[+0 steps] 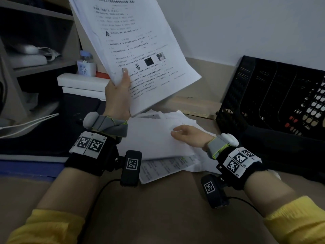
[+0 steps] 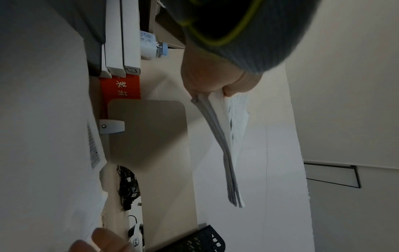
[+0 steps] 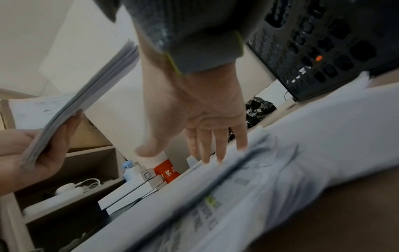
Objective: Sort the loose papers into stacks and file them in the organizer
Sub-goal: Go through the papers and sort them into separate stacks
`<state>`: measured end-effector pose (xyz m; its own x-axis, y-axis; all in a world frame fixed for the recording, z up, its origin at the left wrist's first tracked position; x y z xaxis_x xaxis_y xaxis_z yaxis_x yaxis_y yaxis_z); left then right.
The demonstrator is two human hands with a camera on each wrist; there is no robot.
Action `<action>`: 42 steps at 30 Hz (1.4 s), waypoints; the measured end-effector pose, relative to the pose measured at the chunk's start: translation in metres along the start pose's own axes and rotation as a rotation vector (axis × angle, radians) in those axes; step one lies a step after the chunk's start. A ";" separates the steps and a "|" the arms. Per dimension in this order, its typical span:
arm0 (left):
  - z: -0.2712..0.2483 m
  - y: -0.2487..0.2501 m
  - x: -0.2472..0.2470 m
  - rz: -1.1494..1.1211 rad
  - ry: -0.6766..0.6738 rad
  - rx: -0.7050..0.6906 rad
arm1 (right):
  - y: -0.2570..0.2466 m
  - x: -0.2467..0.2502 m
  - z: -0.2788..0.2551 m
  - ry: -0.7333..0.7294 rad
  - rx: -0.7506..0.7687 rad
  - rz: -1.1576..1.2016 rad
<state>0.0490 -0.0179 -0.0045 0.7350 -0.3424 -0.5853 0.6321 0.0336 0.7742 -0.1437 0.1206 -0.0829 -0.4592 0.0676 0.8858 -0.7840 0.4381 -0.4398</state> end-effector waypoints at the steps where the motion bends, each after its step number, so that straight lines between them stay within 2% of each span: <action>1: 0.001 -0.002 0.001 -0.001 0.007 0.007 | 0.004 0.003 0.003 0.049 -0.020 0.010; 4: 0.005 -0.009 0.003 -0.012 0.031 0.026 | 0.022 0.011 0.008 0.133 -0.178 -0.040; 8: 0.009 -0.015 0.006 -0.034 0.036 0.049 | 0.040 0.010 0.008 0.075 -0.347 -0.112; 12: 0.010 -0.020 0.005 -0.042 0.020 0.067 | 0.048 0.005 0.013 0.025 -0.372 -0.192; 17: 0.006 -0.023 0.002 -0.039 0.018 0.082 | 0.049 0.001 0.010 0.004 -0.374 0.049; 21: 0.006 -0.023 0.001 -0.037 0.014 0.070 | 0.052 0.003 0.010 0.064 -0.385 -0.023; 23: 0.006 -0.023 0.000 -0.032 0.004 0.068 | 0.049 0.005 0.010 0.126 -0.343 0.047; 26: 0.007 -0.024 0.000 -0.022 -0.006 0.055 | 0.046 0.019 0.006 0.302 -0.260 0.207; 29: 0.009 -0.025 0.002 0.025 -0.023 0.018 | 0.040 0.035 0.000 0.397 -0.212 0.394; 36: 0.002 -0.014 0.004 0.326 -0.046 -0.134 | 0.013 0.066 -0.012 0.424 0.006 0.554; 39: 0.003 -0.009 0.002 0.511 -0.097 -0.211 | -0.003 0.089 -0.021 0.466 0.084 0.750; 42: 0.004 -0.010 0.000 0.640 -0.156 -0.207 | -0.021 0.111 -0.026 0.513 0.166 0.855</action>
<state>0.0415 -0.0222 -0.0107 0.9450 -0.3260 0.0251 0.1309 0.4478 0.8845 -0.1675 0.1420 0.0282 -0.6897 0.6950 0.2034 -0.3425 -0.0657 -0.9372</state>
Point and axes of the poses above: each hand's wrist, its own z-axis towards the middle knuckle, its own x-axis out of the back of the hand, y = z × x, the point moved 5 cm from there along z, towards the middle knuckle, and after that the axes turned 9 degrees about -z, right-handed, at the moved point
